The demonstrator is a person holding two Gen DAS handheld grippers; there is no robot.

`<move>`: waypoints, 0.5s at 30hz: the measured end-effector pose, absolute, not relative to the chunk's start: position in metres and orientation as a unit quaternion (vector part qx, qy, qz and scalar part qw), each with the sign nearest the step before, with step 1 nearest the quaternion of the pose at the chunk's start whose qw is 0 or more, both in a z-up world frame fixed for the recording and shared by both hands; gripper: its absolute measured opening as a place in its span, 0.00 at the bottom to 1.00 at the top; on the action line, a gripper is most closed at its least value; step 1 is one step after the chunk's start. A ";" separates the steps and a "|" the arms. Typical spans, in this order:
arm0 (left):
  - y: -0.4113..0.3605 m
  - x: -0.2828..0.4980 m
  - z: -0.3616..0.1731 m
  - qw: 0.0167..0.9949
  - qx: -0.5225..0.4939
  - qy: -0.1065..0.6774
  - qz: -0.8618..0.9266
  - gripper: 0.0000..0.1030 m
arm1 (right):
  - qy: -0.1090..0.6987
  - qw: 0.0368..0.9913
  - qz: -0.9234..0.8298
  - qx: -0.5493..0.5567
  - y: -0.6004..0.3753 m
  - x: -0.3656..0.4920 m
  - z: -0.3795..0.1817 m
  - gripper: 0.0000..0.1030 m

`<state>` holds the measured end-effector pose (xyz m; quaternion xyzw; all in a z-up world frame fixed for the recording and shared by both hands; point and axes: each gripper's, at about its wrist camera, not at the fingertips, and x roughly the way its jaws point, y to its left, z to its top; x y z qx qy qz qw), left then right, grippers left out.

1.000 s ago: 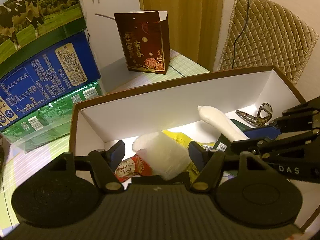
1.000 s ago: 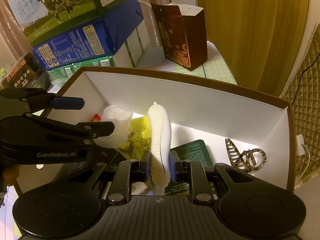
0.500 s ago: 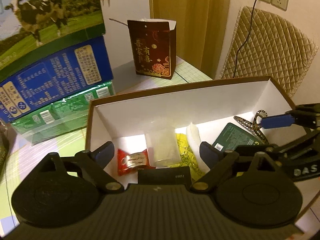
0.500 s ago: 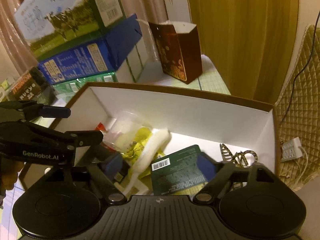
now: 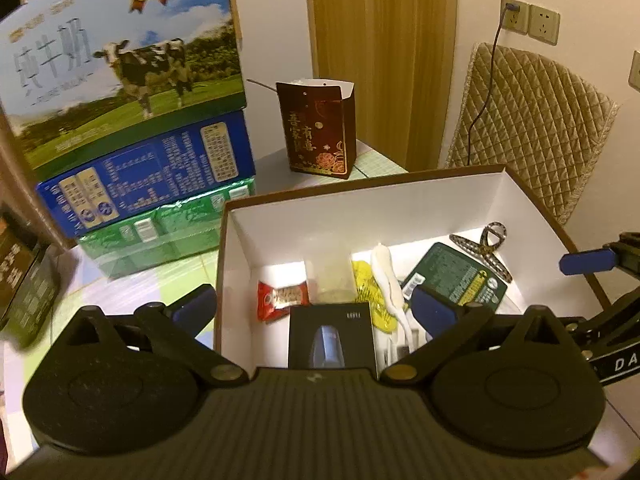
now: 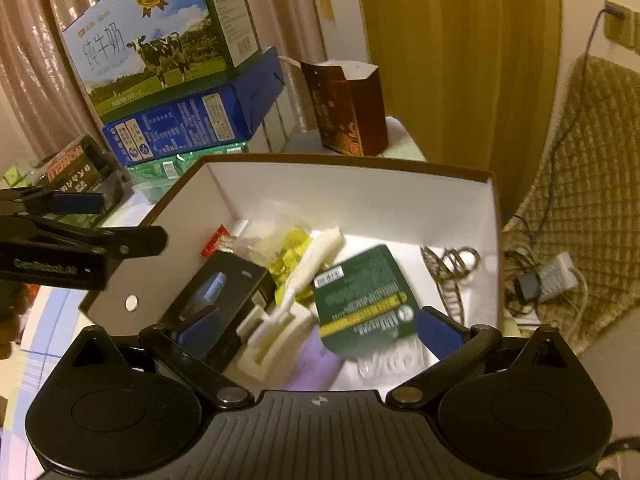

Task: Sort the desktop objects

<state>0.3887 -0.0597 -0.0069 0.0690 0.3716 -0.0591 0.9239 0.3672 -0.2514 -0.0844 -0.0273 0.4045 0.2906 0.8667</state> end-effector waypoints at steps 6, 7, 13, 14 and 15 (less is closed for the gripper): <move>-0.062 0.351 0.003 0.931 0.083 0.354 -0.034 0.99 | 0.400 0.875 0.268 -0.035 -0.258 0.338 -0.076 0.98; -0.062 0.347 0.004 0.931 0.082 0.354 -0.034 0.99 | 0.399 0.876 0.267 -0.035 -0.259 0.333 -0.075 0.98; -0.062 0.316 0.013 0.931 0.066 0.359 -0.032 0.99 | 0.386 0.883 0.265 -0.024 -0.267 0.304 -0.065 0.98; -0.061 0.310 0.014 0.931 0.062 0.360 -0.030 0.99 | 0.385 0.883 0.267 -0.021 -0.269 0.299 -0.063 0.98; -0.061 0.304 0.015 0.930 0.058 0.363 -0.027 0.99 | 0.384 0.883 0.269 -0.018 -0.270 0.295 -0.062 0.98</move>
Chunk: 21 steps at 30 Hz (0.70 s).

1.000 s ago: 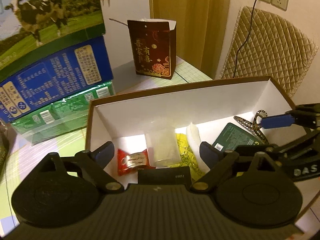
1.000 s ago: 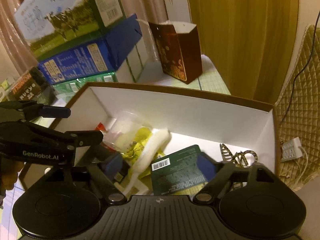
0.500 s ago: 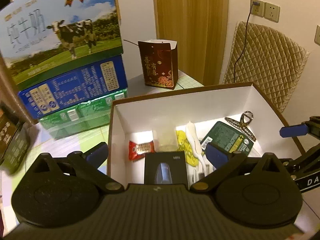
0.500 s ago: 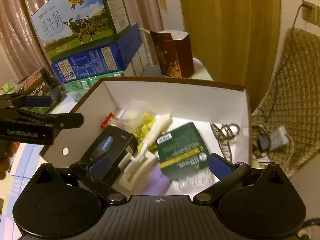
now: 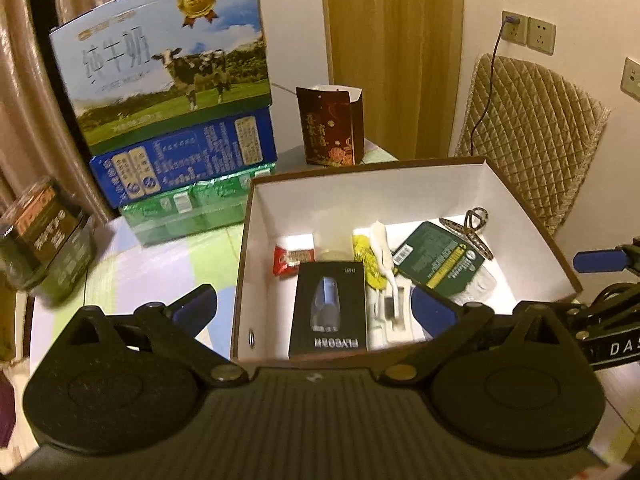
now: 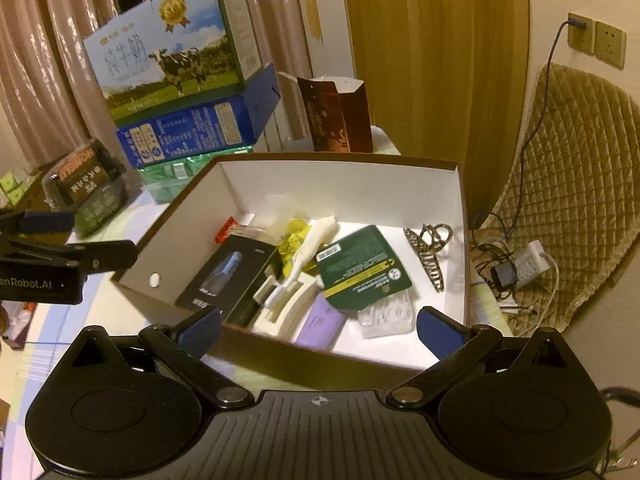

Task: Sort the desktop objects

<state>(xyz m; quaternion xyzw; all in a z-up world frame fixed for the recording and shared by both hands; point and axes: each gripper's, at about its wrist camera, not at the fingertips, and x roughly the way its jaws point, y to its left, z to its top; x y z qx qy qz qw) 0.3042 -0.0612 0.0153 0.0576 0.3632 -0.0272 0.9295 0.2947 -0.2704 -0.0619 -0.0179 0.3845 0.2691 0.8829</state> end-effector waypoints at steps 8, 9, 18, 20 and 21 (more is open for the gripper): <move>-0.060 0.264 0.020 0.927 0.038 0.373 -0.010 0.99 | 0.381 0.885 0.268 -0.023 -0.280 0.259 -0.057 0.98; -0.060 0.259 0.020 0.926 0.036 0.376 -0.009 0.99 | 0.380 0.885 0.268 -0.025 -0.281 0.255 -0.057 0.98; -0.062 0.221 0.014 0.919 0.028 0.393 -0.009 0.99 | 0.386 0.882 0.269 -0.030 -0.292 0.219 -0.061 0.98; -0.062 0.214 0.012 0.918 0.029 0.395 -0.007 0.99 | 0.387 0.882 0.269 -0.029 -0.295 0.213 -0.060 0.98; -0.063 0.210 0.011 0.918 0.028 0.396 -0.006 0.99 | 0.388 0.881 0.269 -0.029 -0.297 0.211 -0.060 0.98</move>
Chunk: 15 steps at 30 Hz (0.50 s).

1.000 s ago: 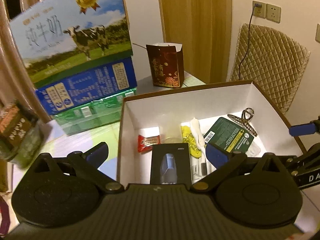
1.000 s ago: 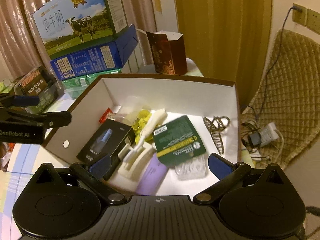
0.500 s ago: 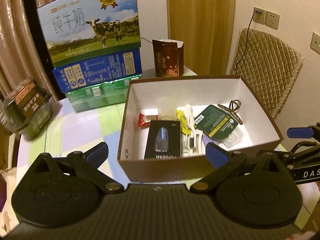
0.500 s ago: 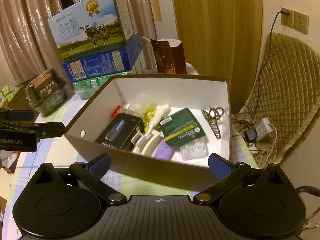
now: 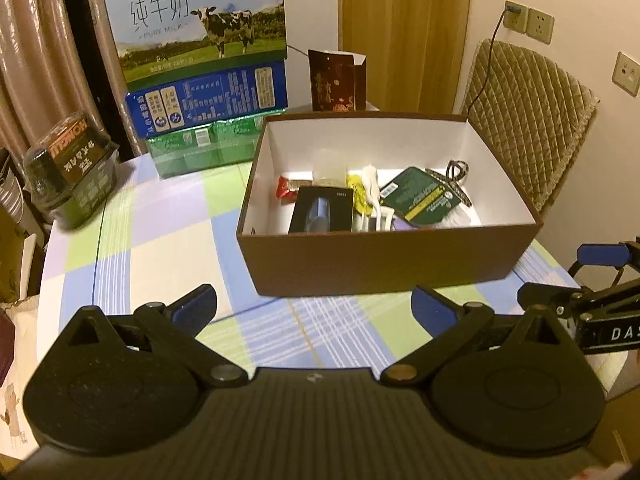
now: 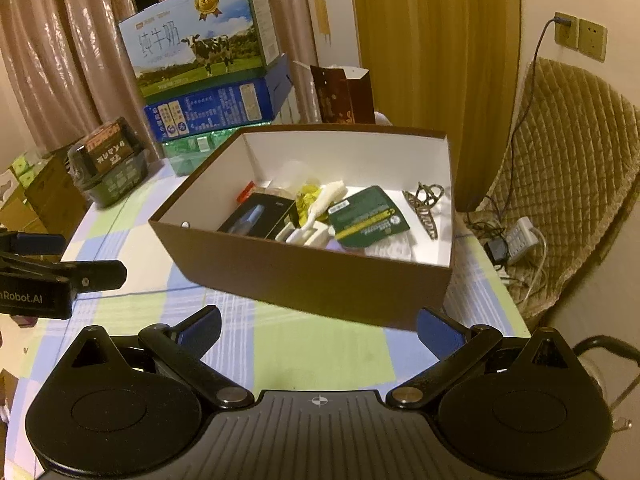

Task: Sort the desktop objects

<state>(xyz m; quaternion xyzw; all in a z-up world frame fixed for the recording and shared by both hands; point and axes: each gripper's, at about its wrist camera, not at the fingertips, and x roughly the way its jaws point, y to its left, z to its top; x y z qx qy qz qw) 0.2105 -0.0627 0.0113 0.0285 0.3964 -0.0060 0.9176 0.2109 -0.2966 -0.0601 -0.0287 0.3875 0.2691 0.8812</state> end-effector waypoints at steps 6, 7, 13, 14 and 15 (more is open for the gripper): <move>-0.065 0.195 0.010 0.915 0.024 0.402 -0.004 0.99 | 0.395 0.877 0.270 -0.027 -0.302 0.194 -0.062 0.98; -0.065 0.193 0.010 0.915 0.022 0.403 -0.004 0.99 | 0.397 0.877 0.271 -0.026 -0.303 0.191 -0.063 0.98; -0.068 0.183 0.012 0.914 0.021 0.405 -0.004 0.99 | 0.402 0.873 0.273 -0.030 -0.303 0.178 -0.064 0.98; -0.068 0.180 0.012 0.914 0.020 0.406 -0.005 0.99 | 0.402 0.873 0.273 -0.031 -0.304 0.177 -0.064 0.98; -0.069 0.179 0.011 0.913 0.020 0.406 -0.005 0.99 | 0.402 0.874 0.272 -0.032 -0.304 0.175 -0.064 0.98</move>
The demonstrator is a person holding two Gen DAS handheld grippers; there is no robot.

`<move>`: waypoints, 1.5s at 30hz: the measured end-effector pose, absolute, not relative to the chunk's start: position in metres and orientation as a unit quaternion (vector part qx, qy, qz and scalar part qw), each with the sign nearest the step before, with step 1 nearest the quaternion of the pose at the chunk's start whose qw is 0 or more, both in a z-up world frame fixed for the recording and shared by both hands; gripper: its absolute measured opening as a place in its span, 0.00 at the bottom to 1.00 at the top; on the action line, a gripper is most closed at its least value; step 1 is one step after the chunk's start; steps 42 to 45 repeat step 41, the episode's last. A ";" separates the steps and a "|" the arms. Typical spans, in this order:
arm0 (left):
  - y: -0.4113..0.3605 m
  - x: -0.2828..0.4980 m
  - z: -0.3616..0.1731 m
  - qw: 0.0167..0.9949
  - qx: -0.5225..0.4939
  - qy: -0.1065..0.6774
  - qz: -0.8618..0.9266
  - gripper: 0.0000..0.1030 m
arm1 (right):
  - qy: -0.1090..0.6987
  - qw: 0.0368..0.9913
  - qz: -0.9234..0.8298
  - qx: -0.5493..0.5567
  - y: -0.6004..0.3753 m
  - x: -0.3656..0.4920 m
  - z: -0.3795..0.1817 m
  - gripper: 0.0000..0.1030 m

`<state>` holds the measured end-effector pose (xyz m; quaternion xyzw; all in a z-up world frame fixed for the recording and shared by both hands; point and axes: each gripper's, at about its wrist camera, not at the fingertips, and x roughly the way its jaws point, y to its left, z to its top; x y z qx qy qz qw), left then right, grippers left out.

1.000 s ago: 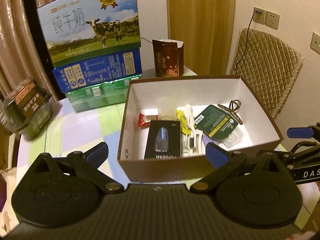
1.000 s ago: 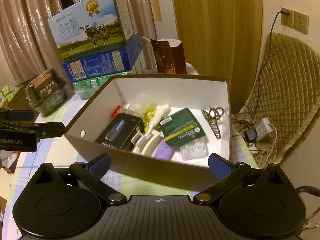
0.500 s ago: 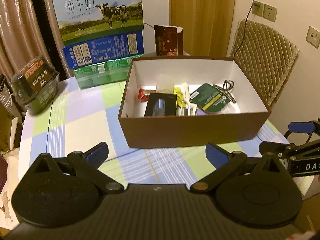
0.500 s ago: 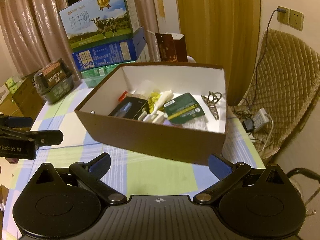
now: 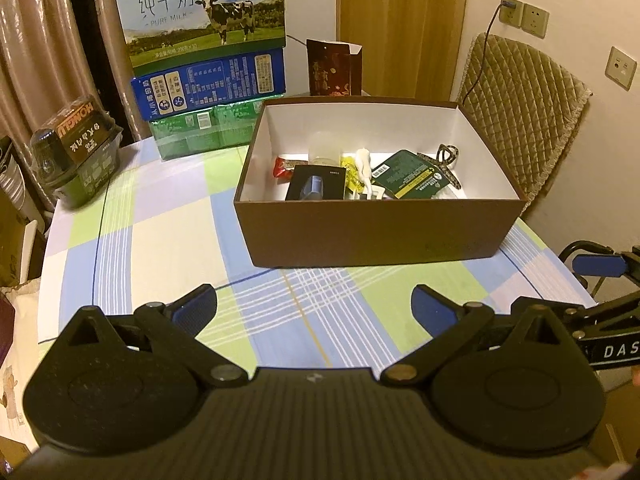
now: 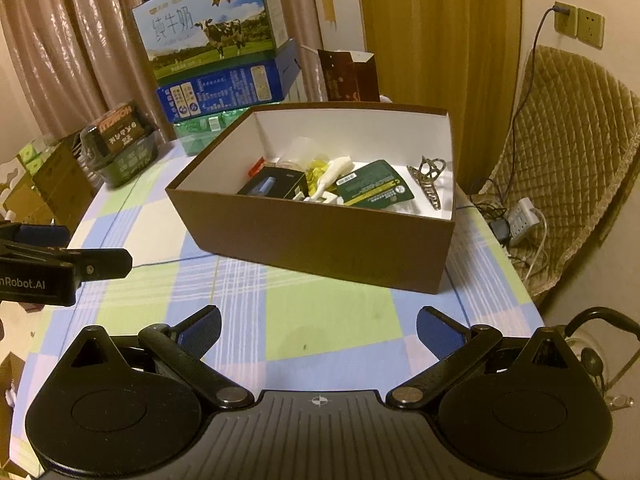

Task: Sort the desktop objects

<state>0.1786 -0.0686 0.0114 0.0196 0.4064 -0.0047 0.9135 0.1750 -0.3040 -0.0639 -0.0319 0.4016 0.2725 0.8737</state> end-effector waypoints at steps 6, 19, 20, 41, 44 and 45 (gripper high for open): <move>-0.072 0.170 0.010 0.911 0.021 0.411 -0.003 0.99 | 0.404 0.873 0.273 -0.034 -0.306 0.168 -0.064 0.98; -0.066 0.160 -0.003 0.901 0.023 0.434 0.015 0.99 | 0.421 0.864 0.274 -0.033 -0.304 0.164 -0.072 0.98; -0.065 0.160 -0.004 0.900 0.023 0.435 0.016 0.99 | 0.422 0.864 0.273 -0.033 -0.303 0.164 -0.073 0.98; -0.066 0.162 -0.012 0.897 0.025 0.442 0.020 0.99 | 0.438 0.860 0.261 -0.026 -0.304 0.169 -0.082 0.98; -0.066 0.162 -0.012 0.897 0.025 0.442 0.020 0.99 | 0.438 0.860 0.261 -0.026 -0.304 0.169 -0.082 0.98; -0.066 0.162 -0.012 0.897 0.025 0.442 0.020 0.99 | 0.438 0.860 0.261 -0.026 -0.304 0.169 -0.082 0.98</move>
